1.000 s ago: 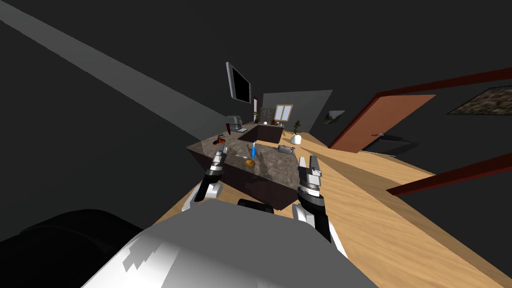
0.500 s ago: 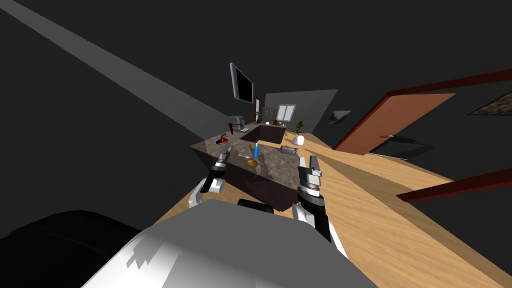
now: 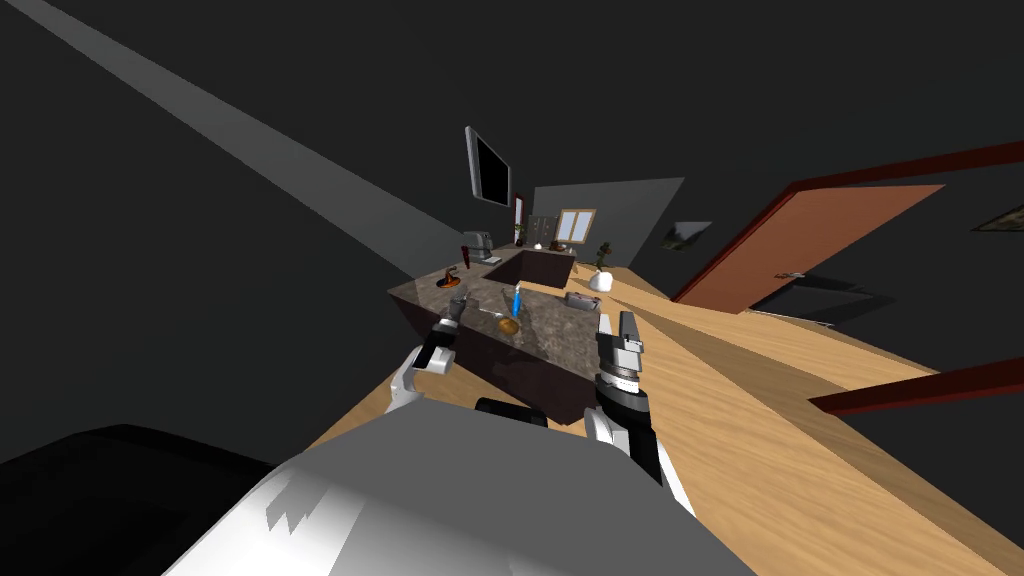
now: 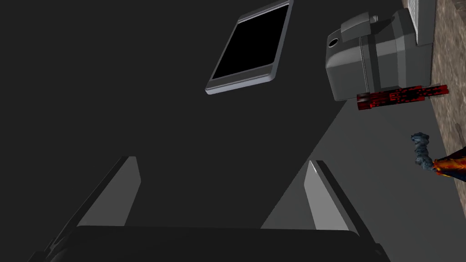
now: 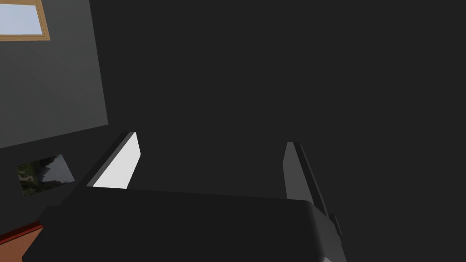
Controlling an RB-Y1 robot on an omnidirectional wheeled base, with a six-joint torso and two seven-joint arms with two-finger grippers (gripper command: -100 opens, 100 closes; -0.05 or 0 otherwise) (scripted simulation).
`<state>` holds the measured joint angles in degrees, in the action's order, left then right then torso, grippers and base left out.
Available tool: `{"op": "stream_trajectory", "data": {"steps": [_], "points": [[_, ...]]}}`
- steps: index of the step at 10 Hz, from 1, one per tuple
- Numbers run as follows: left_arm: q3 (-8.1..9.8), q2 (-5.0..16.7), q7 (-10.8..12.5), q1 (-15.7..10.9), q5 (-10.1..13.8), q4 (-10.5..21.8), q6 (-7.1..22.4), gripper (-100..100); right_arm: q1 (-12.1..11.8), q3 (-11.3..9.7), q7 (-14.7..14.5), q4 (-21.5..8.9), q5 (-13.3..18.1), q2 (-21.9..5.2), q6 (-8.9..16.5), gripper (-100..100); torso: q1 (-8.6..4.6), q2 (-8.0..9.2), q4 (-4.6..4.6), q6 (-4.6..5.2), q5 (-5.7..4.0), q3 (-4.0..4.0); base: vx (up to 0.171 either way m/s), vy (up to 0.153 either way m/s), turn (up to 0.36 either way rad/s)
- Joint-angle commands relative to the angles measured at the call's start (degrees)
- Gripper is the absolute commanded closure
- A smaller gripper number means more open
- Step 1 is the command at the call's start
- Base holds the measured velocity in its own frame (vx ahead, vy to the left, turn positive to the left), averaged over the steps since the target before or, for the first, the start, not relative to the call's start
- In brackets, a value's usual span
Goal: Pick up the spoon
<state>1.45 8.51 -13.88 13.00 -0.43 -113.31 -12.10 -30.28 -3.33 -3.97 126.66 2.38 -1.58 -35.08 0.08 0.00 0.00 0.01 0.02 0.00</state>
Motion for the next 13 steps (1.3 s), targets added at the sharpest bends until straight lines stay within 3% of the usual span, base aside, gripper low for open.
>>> {"op": "stream_trajectory", "data": {"steps": [1, 2, 3, 4, 5, 7, 8, 9, 10, 13], "points": [[0.11, 0.5, -0.6, -2.9, 0.0, 2.9, 2.9, -100, 0.0, 0.0, 0.0, 0.0, 0.0, 0.0, 0.0, 0, 0.00, 0.00, 0.00, 0.00, 0.00, 0.00, -0.001, 0.023, 0.057], [0.11, 0.5, -0.6, -3.4, 0.0, 3.2, 4.0, -100, 0.0, 0.0, 0.0, 0.0, 0.0, 0.0, 0.0, 0, 0.01, -0.01, -0.01, -0.01, 0.00, -0.01, -0.001, 0.020, 0.024], [0.18, 1.0, -1.2, -5.7, -0.1, 5.9, 5.4, -100, 0.0, 0.0, 0.0, 0.0, 0.0, 0.0, 0.0, 0, 0.00, -0.01, 0.00, 0.00, 0.00, -0.01, -0.005, 0.020, 0.043], [0.18, 1.0, -1.2, -6.2, -0.1, 5.9, 7.2, -100, 0.0, 0.0, 0.0, 0.0, 0.0, 0.0, 0.0, 0, 0.00, -0.01, 0.00, 0.00, 0.00, -0.01, -0.004, 0.015, 0.027], [0.26, 1.5, -1.7, -8.7, -0.1, 8.5, 8.9, -100, 0.0, 0.0, 0.0, 0.0, 0.0, 0.0, 0.0, 0, -0.02, 0.00, 0.00, -0.01, 0.00, 0.00, -0.005, 0.016, 0.046], [0.26, 1.5, -1.7, -9.1, -0.1, 8.8, 10.7, -100, 0.0, 0.0, 0.0, 0.0, 0.0, 0.0, 0.0, 0, -0.03, 0.00, 0.00, 0.00, -0.01, 0.00, -0.001, 0.006, 0.010], [0.34, 1.9, -2.2, -11.6, -0.3, 11.5, 13.0, -100, 0.0, 0.0, 0.0, 0.0, 0.0, 0.0, 0.0, 0, -0.06, 0.01, 0.00, -0.01, -0.01, 0.00, -0.002, 0.009, 0.042], [0.34, 1.9, -2.2, -12.0, -0.3, 11.7, 14.2, -100, 0.0, 0.0, 0.0, 0.0, 0.0, 0.0, 0.0, 0, -0.05, 0.00, 0.00, -0.01, -0.01, 0.00, -0.002, 0.009, 0.017], [0.43, 2.3, -2.7, -14.6, -0.4, 13.9, 16.4, -100, 0.0, 0.0, 0.0, 0.0, 0.0, 0.0, 0.0, 0, -0.06, 0.00, 0.00, 0.00, -0.01, 0.00, -0.001, 0.011, 0.033], [0.52, 2.6, -3.2, -18.0, -0.6, 17.9, 21.4, -100, 0.0, 0.0, 0.0, 0.0, 0.0, 0.0, 0.0, 0, -0.06, -0.01, 0.00, 0.00, -0.01, -0.01, 0.000, 0.005, 0.010]]}}
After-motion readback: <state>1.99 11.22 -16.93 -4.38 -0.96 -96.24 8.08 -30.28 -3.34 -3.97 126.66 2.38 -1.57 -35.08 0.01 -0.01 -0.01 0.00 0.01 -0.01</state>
